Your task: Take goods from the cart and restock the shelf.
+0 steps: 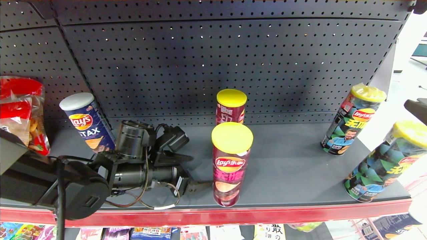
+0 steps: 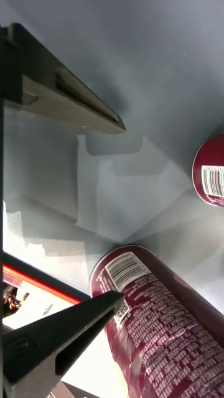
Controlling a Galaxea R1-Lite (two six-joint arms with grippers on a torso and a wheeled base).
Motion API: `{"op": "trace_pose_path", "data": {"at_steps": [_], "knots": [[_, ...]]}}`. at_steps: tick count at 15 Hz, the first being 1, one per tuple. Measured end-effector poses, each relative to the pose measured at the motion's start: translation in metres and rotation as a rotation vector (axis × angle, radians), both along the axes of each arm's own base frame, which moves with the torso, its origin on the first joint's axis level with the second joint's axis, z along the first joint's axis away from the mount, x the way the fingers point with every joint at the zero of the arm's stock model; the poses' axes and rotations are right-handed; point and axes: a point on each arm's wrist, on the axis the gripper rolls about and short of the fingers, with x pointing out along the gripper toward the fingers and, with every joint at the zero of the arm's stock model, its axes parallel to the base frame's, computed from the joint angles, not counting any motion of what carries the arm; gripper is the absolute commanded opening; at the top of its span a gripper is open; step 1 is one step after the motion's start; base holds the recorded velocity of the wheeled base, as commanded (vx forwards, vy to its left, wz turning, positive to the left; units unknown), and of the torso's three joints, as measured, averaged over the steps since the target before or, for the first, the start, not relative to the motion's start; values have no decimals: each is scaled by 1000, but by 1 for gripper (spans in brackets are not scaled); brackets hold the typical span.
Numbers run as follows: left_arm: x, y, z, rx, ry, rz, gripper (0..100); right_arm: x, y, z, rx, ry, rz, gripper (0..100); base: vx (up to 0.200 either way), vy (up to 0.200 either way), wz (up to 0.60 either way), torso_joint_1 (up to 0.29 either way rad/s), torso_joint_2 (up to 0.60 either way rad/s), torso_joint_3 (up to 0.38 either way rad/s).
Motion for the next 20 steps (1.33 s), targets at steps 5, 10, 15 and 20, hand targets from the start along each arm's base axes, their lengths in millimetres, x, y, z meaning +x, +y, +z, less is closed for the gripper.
{"op": "trace_pose_path", "data": {"at_steps": [5, 10, 15, 20], "knots": [[-1, 6, 1, 2, 1, 19, 100, 0, 0, -3, -2, 10, 2, 100, 0, 0, 0, 0, 0, 0], [-15, 65, 37, -24, -88, 200, 100, -4, -3, -38, -75, 110, -24, 100, 0, 0, 0, 0, 0, 0], [-101, 126, 84, 14, -147, 454, 100, -20, -20, -53, -160, 114, -179, 100, 0, 0, 0, 0, 0, 0], [-216, 157, 88, 58, -199, 737, 100, -52, -24, -78, -180, 161, -193, 100, 0, 0, 0, 0, 0, 0]]}}
